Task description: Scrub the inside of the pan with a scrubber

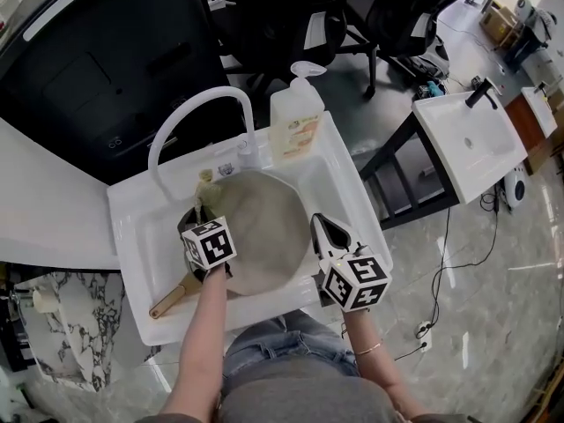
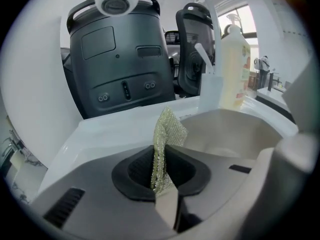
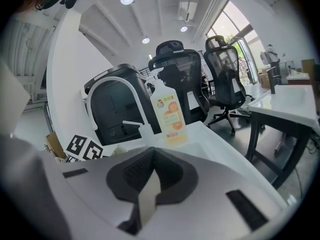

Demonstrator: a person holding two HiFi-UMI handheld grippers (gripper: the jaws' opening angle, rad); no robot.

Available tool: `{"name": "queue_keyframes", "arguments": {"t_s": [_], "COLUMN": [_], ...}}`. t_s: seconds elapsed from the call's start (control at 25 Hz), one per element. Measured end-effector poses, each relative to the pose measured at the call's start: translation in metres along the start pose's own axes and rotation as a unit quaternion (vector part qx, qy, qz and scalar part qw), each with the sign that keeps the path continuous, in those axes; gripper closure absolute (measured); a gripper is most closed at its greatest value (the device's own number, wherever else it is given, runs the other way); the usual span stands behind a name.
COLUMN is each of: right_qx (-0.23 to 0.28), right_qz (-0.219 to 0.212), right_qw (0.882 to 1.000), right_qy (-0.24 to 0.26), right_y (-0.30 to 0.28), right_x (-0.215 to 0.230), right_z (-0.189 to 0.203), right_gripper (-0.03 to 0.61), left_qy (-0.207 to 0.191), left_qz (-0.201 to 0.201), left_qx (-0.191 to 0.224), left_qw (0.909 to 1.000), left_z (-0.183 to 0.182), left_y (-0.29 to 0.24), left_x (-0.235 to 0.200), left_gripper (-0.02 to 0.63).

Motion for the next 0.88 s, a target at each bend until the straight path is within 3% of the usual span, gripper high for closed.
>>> {"name": "queue_keyframes", "arguments": {"t_s": [0.4,0.52,0.6,0.68,0.76,0.8,0.88], "right_qx": [0.0,0.002,0.005,0.008,0.012,0.014,0.018], "right_qz": [-0.013,-0.012,-0.01,-0.004,0.003,0.006,0.014], "right_qw": [1.0,1.0,1.0,1.0,1.0,1.0,1.0], "right_qy": [-0.001,0.003,0.002,0.001,0.0,-0.001,-0.004], "right_y": [0.002,0.005,0.009,0.014,0.019,0.022,0.029], "right_x": [-0.012,-0.015,-0.015,-0.015,-0.014,-0.014,-0.013], "right_z": [0.004,0.003,0.004,0.006,0.007,0.008,0.011], "right_gripper": [0.568,0.568,0.568,0.568,0.568,0.568,0.568], "left_qy": [-0.058,-0.08,-0.119,-0.187,-0.271,-0.318,-0.415], "left_qz": [-0.027,-0.008,0.02,0.049,0.069,0.075,0.076], "left_qx": [0.015,0.041,0.063,0.088,0.113,0.124,0.146], "left_qw": [0.9978,0.9959,0.9907,0.9773,0.9534,0.9369,0.895], "left_z": [0.016,0.015,0.009,-0.004,-0.018,-0.025,-0.036], "left_y": [0.04,0.052,0.057,0.061,0.062,0.062,0.061], "left_x": [-0.03,-0.034,-0.031,-0.025,-0.014,-0.008,0.008], "left_gripper": [0.551,0.551,0.551,0.551,0.551,0.551,0.551]}}
Point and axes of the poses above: the fingertips, and each gripper's own axes: y backward along the fingers, x to its right, z out of its underside, the point moved 3 cm from there along y, backward along the fingers, and after that the axes turned 15 degrees about -y, right-handed, at the moved point
